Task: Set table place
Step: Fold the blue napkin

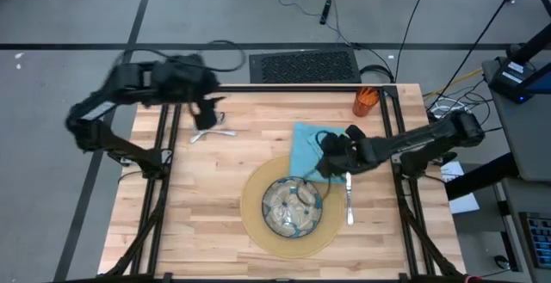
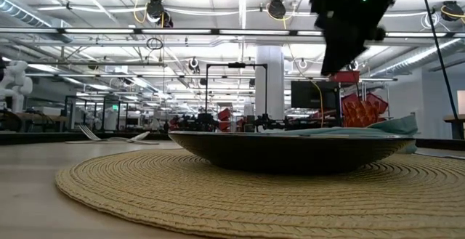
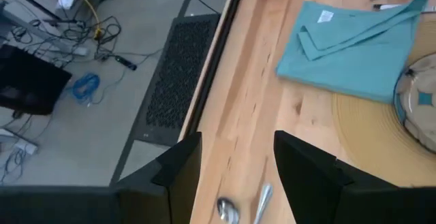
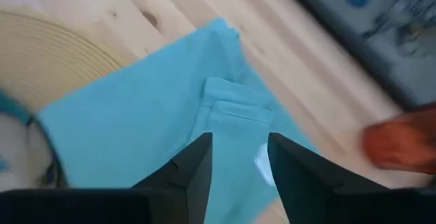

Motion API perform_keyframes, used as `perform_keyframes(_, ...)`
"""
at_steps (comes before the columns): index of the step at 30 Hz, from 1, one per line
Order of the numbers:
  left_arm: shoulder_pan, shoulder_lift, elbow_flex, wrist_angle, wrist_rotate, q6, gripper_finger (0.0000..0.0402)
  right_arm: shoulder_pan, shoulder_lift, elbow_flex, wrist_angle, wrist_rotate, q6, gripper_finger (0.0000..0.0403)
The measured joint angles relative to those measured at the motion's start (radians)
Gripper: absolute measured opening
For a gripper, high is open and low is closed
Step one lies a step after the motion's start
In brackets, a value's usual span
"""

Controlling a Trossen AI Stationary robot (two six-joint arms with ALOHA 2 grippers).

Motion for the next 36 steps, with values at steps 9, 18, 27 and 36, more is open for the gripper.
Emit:
perform_keyframes(9,0.0,-0.155,0.0,-0.062,0.0,0.002,0.0169,-0.2,0.011,-0.18,0.392,-0.219,-0.028,0.0129)
perform_keyframes(18,0.0,-0.249,-0.177,-0.074,0.001,-0.007,0.0169,-0.27,0.096,-0.179,0.537,-0.307,-0.021,0.0128)
perform_keyframes(27,0.0,-0.318,-0.366,-0.073,0.012,-0.026,0.0169,-0.286,0.241,-0.179,0.524,-0.33,-0.012,0.0128)
perform_keyframes(36,0.0,-0.321,-0.373,-0.052,0.017,-0.05,0.0169,-0.31,0.291,-0.178,0.466,-0.313,-0.018,0.0128)
